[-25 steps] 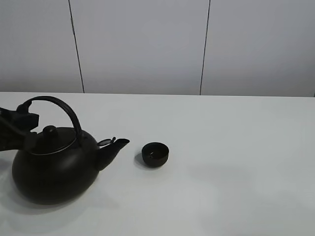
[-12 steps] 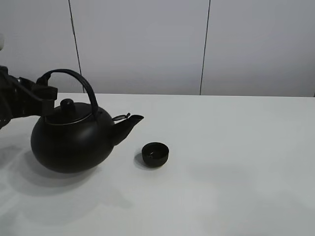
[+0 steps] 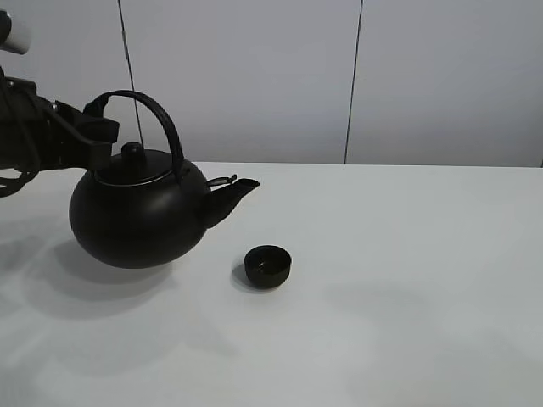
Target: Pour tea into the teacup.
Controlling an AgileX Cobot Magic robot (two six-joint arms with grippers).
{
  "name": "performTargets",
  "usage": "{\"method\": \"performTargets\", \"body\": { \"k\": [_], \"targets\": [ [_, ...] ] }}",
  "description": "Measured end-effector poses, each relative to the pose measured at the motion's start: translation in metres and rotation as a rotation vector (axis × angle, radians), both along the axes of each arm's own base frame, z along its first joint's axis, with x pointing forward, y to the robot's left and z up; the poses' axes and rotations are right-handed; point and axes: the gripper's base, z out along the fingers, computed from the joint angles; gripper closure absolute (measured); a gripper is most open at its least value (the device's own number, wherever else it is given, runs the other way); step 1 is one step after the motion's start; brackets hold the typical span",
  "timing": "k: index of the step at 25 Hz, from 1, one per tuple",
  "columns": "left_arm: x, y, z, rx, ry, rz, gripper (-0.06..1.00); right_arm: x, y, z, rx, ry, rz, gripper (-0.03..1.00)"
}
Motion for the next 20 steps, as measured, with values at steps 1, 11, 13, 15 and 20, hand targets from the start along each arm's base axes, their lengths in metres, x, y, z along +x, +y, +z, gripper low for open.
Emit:
{"method": "performTargets", "body": {
  "k": [1,11,13,15,20],
  "targets": [
    [0.0005,-0.0004,0.0006,0.002,-0.003,-0.004,0.83,0.0,0.0,0.0,0.0,0.0,0.0,0.52],
    [-0.0001,-0.0012,0.0002,0.011,-0.003,-0.017,0.83,0.0,0.0,0.0,0.0,0.0,0.0,0.52],
    [0.0002,-0.0013,0.0,0.0,0.007,0.003,0.83,0.0,0.0,-0.0001,0.0,0.001,0.0,0.52],
    [0.0009,-0.0011,-0.0009,-0.007,0.025,0.027,0.83,0.0,0.0,-0.0001,0.0,0.001,0.0,0.52],
    [0.0021,0.0021,-0.0026,-0.027,0.057,0.083,0.83,0.0,0.0,-0.0001,0.0,0.001,0.0,0.52]
  ]
}}
